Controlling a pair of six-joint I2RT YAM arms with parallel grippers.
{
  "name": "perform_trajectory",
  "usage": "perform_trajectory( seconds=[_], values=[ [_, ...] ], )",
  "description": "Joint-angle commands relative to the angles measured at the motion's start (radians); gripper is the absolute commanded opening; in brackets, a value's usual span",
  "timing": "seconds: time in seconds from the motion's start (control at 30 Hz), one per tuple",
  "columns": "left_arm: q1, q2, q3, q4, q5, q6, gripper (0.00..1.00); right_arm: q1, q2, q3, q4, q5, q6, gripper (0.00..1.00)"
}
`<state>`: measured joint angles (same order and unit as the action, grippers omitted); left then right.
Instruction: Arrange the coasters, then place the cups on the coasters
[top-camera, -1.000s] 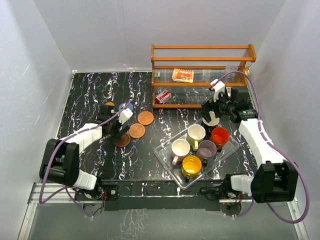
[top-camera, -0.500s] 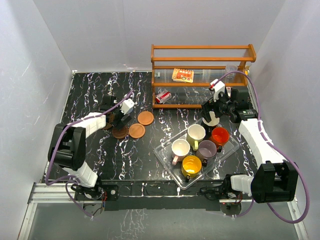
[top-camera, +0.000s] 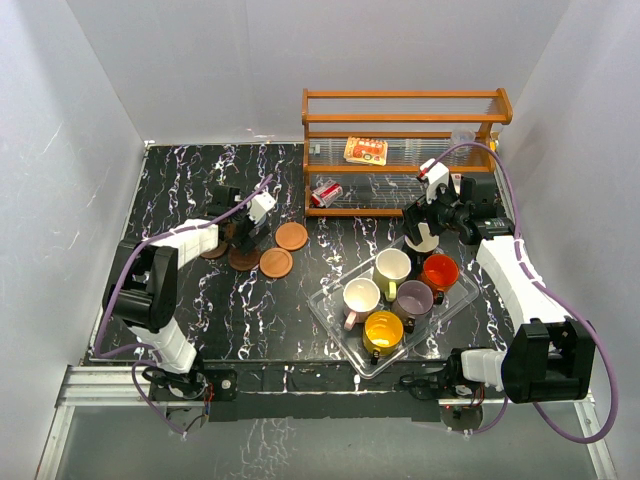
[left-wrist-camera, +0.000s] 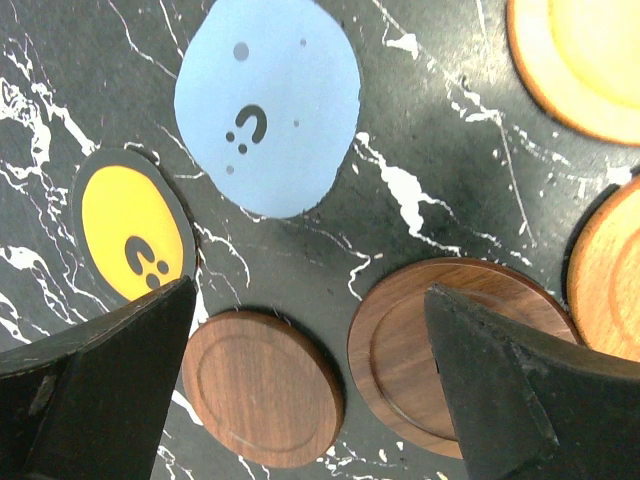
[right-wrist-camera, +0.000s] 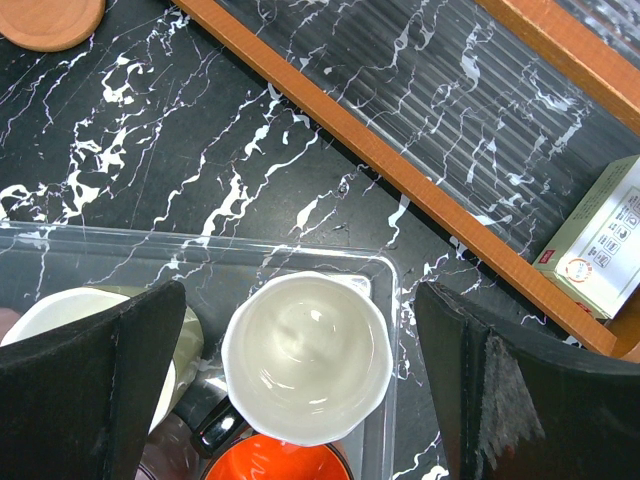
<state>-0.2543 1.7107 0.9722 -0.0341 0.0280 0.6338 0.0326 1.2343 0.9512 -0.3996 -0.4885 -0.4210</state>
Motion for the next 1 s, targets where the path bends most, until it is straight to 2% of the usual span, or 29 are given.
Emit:
perform_trajectory(
  seconds=[0.0,0.23,0.73,0.97],
  values=[
    [-0.018,0.071,-0.014,-0.07,0.036,-0.039,0.99,-0.003,-0.005,0.002,0.032,0.006,-0.012,0.98],
    [-0.018,0.081,-0.006,-0.032,-0.029,-0.055,0.99,-0.003,-0.009,0.002,0.032,0.005,-0.013,0.98],
    [-0.018,0.12,0.054,-0.049,-0.005,-0.079,0.99,-0.004,-0.011,0.001,0.032,0.01,-0.015,0.98],
    [-0.019,0.06,0.053,-0.09,0.013,-0.078,0.99,-0.003,-0.009,0.0,0.032,0.011,-0.016,0.98]
  ],
)
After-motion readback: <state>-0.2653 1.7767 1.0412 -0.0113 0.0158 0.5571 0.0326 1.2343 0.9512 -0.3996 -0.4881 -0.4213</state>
